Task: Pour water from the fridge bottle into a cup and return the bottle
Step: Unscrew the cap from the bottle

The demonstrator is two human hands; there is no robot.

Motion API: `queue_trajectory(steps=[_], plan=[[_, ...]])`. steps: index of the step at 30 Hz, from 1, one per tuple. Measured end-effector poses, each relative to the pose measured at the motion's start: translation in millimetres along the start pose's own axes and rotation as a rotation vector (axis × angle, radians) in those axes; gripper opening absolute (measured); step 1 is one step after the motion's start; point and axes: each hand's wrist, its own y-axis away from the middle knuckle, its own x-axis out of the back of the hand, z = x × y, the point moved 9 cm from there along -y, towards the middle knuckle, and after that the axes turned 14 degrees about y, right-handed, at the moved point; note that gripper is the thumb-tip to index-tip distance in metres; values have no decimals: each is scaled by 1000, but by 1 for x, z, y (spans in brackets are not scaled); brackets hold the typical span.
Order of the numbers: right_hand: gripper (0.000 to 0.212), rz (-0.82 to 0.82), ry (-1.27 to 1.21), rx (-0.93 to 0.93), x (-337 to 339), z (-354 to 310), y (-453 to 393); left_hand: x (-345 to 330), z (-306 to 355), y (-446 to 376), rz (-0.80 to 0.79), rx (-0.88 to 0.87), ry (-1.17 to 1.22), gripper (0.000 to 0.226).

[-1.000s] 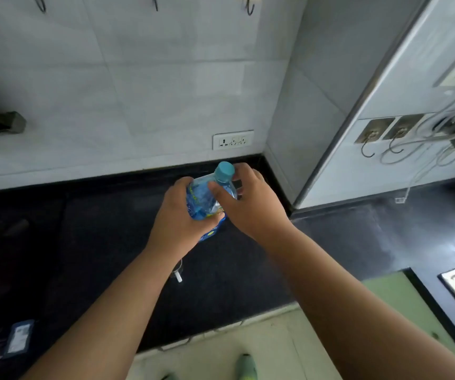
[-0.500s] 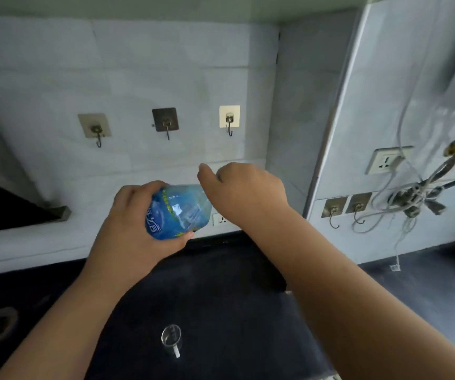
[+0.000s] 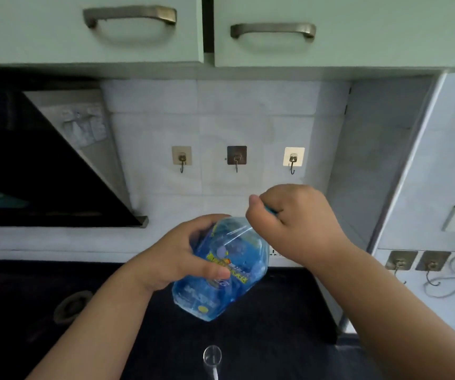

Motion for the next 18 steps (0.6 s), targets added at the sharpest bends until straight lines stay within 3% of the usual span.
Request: queue_trajectory(steps=[2,6,8,11,15,18], plan=[[49,7,54,8,2,-3,1,2,2,6,13,-2,-41,84],[43,-271,240,-404,-24,23,7,10,21,24,296,-143,-516,89],[52,-371,278,-464,-38,18,10,7,31,35,357,-238,-684,89],[65,-321,247,-452,-38,-4,4,27,30,46,342,-240,-554,88],[59,-166,276,-344,-26,-41,-9,55,37,56,268,-233,-434,87],[55,-3,252,-111,-19,-75,-13,71,37,59,159,-136,-323,89]])
